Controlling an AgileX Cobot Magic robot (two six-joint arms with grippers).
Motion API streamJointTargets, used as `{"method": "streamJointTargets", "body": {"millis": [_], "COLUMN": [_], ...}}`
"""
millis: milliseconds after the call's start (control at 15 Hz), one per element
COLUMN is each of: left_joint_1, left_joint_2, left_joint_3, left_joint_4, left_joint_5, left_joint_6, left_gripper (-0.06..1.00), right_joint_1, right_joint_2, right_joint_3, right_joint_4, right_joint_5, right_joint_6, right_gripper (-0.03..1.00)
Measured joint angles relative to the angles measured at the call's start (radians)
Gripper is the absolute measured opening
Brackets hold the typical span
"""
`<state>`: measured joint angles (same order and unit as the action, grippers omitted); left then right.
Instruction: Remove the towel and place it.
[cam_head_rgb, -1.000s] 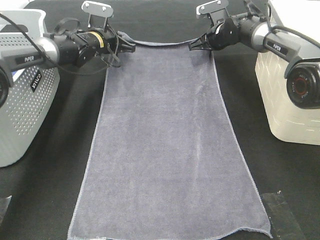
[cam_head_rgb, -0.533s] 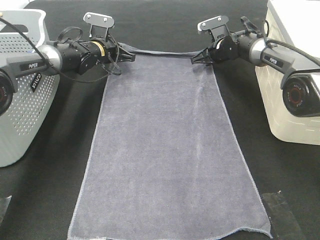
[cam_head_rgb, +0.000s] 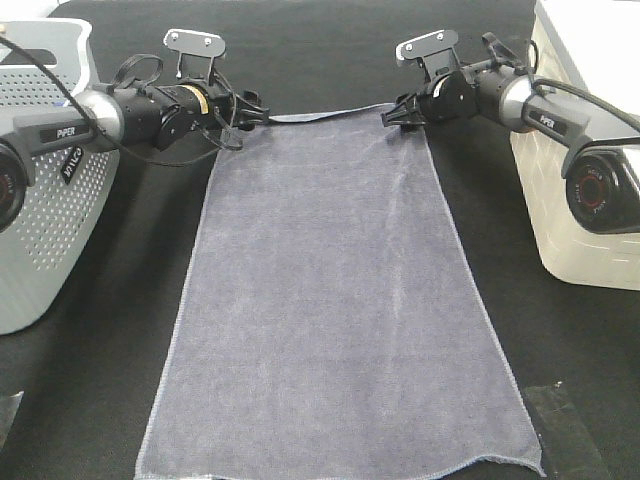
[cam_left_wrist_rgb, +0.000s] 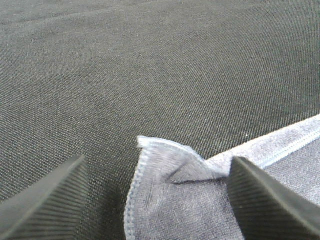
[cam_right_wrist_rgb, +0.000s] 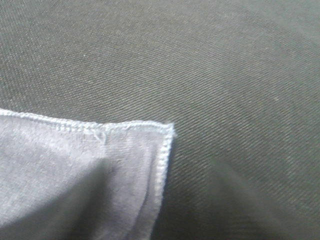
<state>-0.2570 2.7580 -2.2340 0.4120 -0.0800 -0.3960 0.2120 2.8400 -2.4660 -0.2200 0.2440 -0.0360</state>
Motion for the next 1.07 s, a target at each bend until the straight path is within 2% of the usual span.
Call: {"method": "streamJointTargets", "body": {"millis": [67, 200, 467, 733, 800, 933, 1067], "left_joint_1": [0.0, 0.0, 0.0, 0.0, 0.0, -0.001, -0.006], "left_joint_2": [0.0, 0.0, -0.034, -0.133, -0.165, -0.235, -0.313], "left_joint_3": [0.0, 0.0, 0.0, 0.0, 0.0, 0.0, 0.0], "left_joint_4": [-0.001, -0.028, -0.078, -0.09, -0.092, -0.093, -0.096], "left_joint_5": [0.0, 0.0, -0.001, 0.012, 0.046, 0.134, 0.268], "left_joint_6": [0.0, -0.001, -0.003, -0.004, -0.004, -0.004, -0.004], "left_gripper": [0.75, 0.75, 0.77, 0.77, 0.77, 0.77, 0.78], "right_joint_1": [0.0, 0.0, 0.0, 0.0, 0.0, 0.0, 0.0], "right_joint_2": [0.0, -0.001, -0.049, -0.145, -0.191, -0.243, -0.319], "right_joint_3": [0.0, 0.0, 0.0, 0.0, 0.0, 0.0, 0.0], "right_joint_4": [0.0, 0.0, 0.013, 0.089, 0.124, 0.153, 0.19], "right_joint_5": [0.002, 0.039, 0.141, 0.277, 0.346, 0.409, 0.513], "right_joint_6": [0.0, 0.001, 0.009, 0.015, 0.015, 0.015, 0.015], "right_gripper": [0.71, 0.75, 0.76, 0.76, 0.76, 0.76, 0.76]}}
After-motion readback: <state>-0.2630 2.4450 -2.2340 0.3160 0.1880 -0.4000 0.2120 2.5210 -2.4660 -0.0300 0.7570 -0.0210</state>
